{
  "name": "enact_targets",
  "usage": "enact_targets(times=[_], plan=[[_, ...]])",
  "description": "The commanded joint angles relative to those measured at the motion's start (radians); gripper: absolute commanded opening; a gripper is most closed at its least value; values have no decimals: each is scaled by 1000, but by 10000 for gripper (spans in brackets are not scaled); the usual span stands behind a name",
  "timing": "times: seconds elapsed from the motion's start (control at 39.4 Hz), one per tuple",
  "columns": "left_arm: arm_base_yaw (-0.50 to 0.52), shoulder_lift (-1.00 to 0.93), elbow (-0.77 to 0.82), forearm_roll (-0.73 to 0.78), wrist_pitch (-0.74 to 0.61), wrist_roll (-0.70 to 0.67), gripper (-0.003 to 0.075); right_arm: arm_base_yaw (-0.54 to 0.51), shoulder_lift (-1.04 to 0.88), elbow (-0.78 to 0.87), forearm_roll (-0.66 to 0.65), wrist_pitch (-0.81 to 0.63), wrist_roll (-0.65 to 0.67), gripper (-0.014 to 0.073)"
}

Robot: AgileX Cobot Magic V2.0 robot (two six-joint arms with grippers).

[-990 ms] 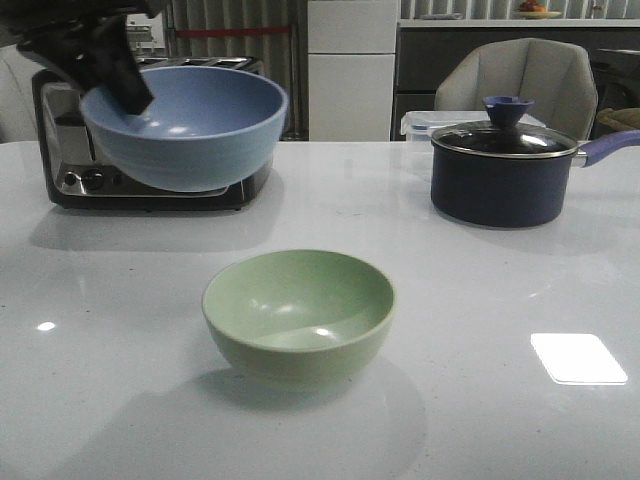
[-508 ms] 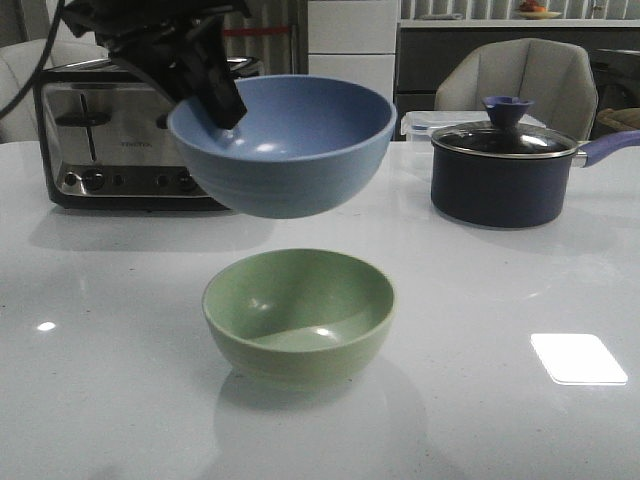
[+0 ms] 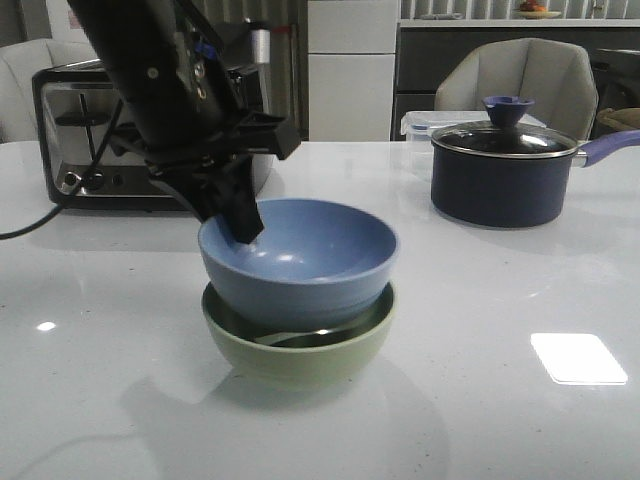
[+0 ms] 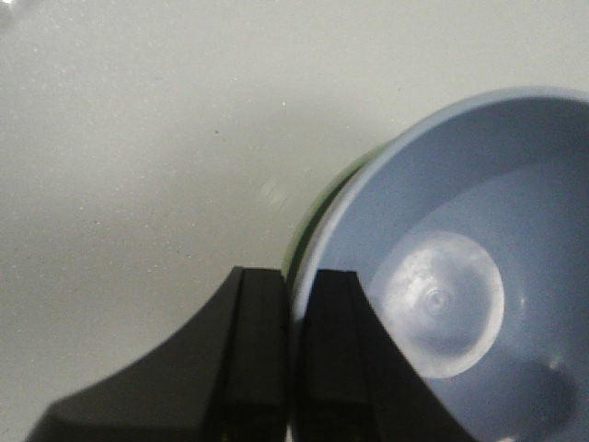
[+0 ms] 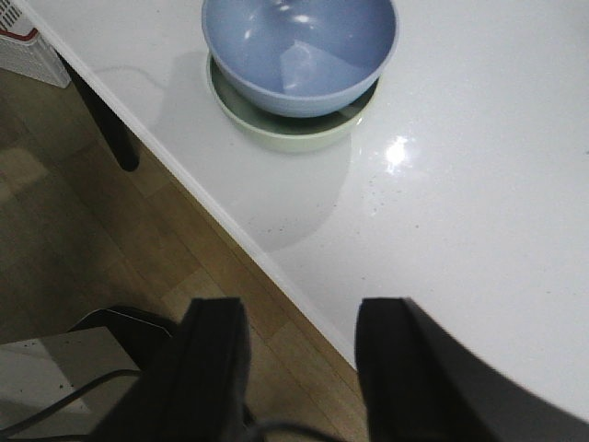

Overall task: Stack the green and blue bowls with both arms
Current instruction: 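Lower the blue bowl into the green bowl, open the left gripper, withdraw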

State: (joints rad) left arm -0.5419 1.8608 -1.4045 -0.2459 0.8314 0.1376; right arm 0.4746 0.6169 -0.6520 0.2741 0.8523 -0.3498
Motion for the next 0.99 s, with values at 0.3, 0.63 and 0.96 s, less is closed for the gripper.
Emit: enact_targets(times=[0.3,0.63,0.96], plan=[[-5,-7,-31,-36,-31,-1,104,0,0,-27,8,-53,-11,402],[-5,-9,-31,-36,0,26,372,0,0,-27,8,-53,-11,402],[-5,-111,-67,-34,20,55,490,0,0,-27,8,-53,-11,402]])
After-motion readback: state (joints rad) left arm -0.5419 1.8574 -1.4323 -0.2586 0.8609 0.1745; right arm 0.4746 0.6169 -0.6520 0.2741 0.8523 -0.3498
